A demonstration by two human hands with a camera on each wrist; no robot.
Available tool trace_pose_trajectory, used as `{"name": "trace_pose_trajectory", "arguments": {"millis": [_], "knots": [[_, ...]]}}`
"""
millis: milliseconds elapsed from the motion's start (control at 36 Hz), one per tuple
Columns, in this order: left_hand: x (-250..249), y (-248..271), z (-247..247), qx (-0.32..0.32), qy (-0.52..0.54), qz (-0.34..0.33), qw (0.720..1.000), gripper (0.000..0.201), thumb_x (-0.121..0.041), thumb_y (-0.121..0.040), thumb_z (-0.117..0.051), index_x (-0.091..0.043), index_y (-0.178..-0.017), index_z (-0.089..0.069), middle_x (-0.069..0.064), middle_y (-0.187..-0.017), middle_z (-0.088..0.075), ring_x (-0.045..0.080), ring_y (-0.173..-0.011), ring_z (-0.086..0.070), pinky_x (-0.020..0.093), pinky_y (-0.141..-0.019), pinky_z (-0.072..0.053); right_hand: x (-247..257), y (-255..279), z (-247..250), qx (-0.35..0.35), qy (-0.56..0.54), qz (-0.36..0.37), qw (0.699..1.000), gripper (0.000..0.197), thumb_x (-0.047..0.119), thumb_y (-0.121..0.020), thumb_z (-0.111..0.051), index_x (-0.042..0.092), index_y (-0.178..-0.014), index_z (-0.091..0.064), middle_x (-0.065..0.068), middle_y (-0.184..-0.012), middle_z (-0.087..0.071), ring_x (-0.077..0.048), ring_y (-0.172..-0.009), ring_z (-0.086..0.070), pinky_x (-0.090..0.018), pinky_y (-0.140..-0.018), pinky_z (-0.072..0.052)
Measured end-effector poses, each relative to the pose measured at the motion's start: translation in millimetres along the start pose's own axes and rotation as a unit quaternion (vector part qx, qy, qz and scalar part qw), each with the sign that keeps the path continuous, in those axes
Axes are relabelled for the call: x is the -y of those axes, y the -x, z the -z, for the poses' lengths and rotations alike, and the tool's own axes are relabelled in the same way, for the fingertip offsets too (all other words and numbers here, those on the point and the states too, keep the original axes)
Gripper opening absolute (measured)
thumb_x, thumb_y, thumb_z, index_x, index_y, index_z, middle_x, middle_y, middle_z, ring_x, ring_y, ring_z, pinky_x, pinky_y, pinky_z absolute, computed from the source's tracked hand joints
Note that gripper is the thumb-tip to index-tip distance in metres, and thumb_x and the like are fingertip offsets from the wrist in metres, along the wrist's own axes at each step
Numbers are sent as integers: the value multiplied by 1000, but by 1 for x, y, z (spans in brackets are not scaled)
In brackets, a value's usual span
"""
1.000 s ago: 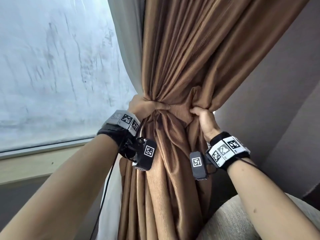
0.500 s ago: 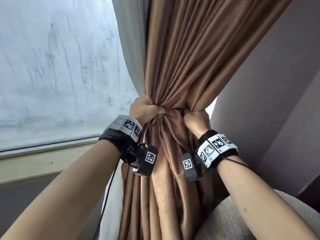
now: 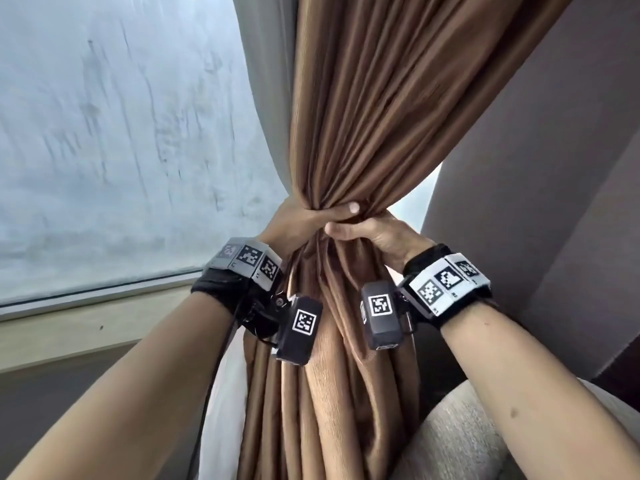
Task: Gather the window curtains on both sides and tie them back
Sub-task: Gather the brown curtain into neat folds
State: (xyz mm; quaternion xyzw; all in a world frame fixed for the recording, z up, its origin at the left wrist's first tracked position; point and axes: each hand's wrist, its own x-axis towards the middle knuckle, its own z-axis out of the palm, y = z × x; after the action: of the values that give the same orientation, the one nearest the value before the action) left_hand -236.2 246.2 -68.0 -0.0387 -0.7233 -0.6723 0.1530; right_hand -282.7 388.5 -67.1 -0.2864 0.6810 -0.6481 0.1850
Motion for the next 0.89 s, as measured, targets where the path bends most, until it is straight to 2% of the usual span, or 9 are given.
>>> {"name": "trace_pose_trajectory", "arguments": {"millis": [83, 250, 361, 472, 528, 611, 694, 833, 889], "knots": [[0, 2, 1, 45, 21, 25, 998, 60, -35, -72, -73, -17, -127, -57, -2, -120, -66, 10, -109, -64, 27, -96, -50, -5, -7, -5, -67, 23, 21, 997, 55, 8, -56, -86, 7, -109, -70, -5, -105, -74, -19, -101, -69, -37, -95, -52], [2, 4, 14, 171, 42, 81, 981, 48, -26, -76, -70, -12, -121, -58, 6, -117, -70, 21, -109, -66, 35, -93, -52, -3, -3, 0, -91, -31, -30, 995, 36, -8, -63, -74, 6, -95, -72, -10, -95, -75, -26, -88, -73, -36, -80, -57], [0, -4, 11, 226, 17, 60, 972, 50, -16, -70, -76, -13, -118, -59, 2, -112, -72, 20, -106, -67, 33, -92, -50, 3, 8, 10, -21, -42, -131, 990, 63, 4, -53, -76, -10, -113, -63, -34, -116, -62, -50, -105, -61, -58, -95, -48], [-1, -10, -1, 262, 14, 30, 964, 41, -7, -70, -72, -13, -109, -61, -4, -100, -73, 14, -98, -67, 27, -85, -50, 7, 18, 20, 25, -40, -159, 986, 47, 1, -62, -63, -7, -108, -64, -25, -102, -70, -30, -86, -70, -36, -84, -57], [3, -15, -5, 246, 9, 29, 969, 41, -5, -71, -70, -10, -110, -62, -1, -103, -72, 17, -101, -67, 31, -88, -49, 6, 19, 24, 21, -44, -163, 985, 42, 2, -62, -64, -6, -104, -65, -22, -96, -72, -28, -84, -71, -34, -79, -57], [7, -22, -4, 175, -20, 57, 983, 68, -19, -58, -87, -11, -121, -62, 2, -117, -70, 20, -111, -64, 42, -101, -46, -1, 12, 27, -20, 4, -147, 989, 55, 8, -59, -77, -13, -107, -63, -35, -109, -64, -38, -95, -63, -47, -93, -47], [8, -30, -6, 105, -51, 87, 989, 79, -32, -42, -93, -15, -115, -67, -2, -110, -73, 16, -103, -68, 41, -97, -50, -5, 6, 28, -86, 46, -112, 989, 54, 10, -63, -82, -5, -112, -65, -22, -111, -69, -36, -102, -67, -46, -99, -49], [11, -31, -14, -14, -47, 97, 994, 61, -29, -41, -93, -17, -98, -73, -3, -92, -76, 15, -85, -73, 36, -83, -58, -11, -6, 35, -160, 148, -81, 973, 69, 33, -42, -90, 12, -105, -72, 3, -97, -75, -17, -90, -71, -36, -91, -55], [11, -28, -19, -56, -34, 89, 994, 48, -23, -47, -93, -16, -91, -74, -1, -89, -76, 16, -82, -72, 36, -81, -59, -15, -12, 29, -229, 214, -71, 947, 62, 32, -47, -86, 13, -104, -71, 3, -99, -73, -14, -91, -68, -31, -84, -54]]}}
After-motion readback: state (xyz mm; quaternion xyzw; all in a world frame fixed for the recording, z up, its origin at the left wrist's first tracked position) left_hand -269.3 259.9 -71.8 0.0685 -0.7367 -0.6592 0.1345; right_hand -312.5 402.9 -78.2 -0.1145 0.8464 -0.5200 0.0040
